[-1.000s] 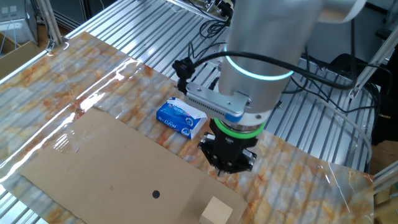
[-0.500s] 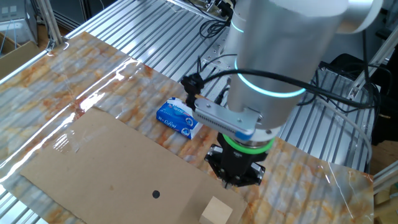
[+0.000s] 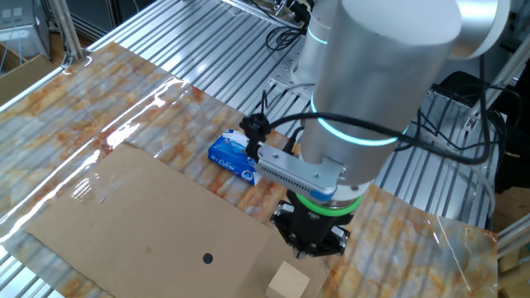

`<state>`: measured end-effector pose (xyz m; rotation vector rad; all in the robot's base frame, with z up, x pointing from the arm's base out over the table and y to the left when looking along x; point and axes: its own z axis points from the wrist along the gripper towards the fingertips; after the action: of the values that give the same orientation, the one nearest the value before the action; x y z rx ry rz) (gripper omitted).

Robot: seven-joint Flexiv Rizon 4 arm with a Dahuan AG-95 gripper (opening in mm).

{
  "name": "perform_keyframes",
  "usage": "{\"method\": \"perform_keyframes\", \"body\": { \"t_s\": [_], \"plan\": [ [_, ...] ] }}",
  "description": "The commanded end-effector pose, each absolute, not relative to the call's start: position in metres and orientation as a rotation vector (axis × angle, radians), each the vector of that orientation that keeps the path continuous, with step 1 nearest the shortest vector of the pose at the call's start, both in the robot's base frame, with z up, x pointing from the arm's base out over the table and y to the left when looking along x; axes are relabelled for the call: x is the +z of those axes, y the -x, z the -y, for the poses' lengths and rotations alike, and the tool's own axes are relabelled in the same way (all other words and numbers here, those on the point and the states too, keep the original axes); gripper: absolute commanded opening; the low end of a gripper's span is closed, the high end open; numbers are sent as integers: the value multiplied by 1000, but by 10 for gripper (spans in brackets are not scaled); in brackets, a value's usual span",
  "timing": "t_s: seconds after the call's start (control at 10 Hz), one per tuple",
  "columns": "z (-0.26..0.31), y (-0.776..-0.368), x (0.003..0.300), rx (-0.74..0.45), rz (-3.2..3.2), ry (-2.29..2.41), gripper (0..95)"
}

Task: Grab the block and place it at the designated location

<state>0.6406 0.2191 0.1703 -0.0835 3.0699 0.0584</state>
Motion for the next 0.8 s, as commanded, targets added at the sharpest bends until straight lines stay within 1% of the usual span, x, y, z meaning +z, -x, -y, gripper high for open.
{"method": "perform_keyframes", "body": {
  "t_s": [0.1, 0.4, 0.5, 0.7, 0.8],
  "plan": [
    [-219, -641, 165, 59, -3069, 77, 0],
    [-220, -642, 153, 53, -3066, 78, 0],
    [-220, -642, 153, 47, -3067, 66, 380],
    [-220, -642, 152, 43, -3067, 40, 760],
    [-220, -642, 152, 43, -3067, 37, 760]
  ]
}}
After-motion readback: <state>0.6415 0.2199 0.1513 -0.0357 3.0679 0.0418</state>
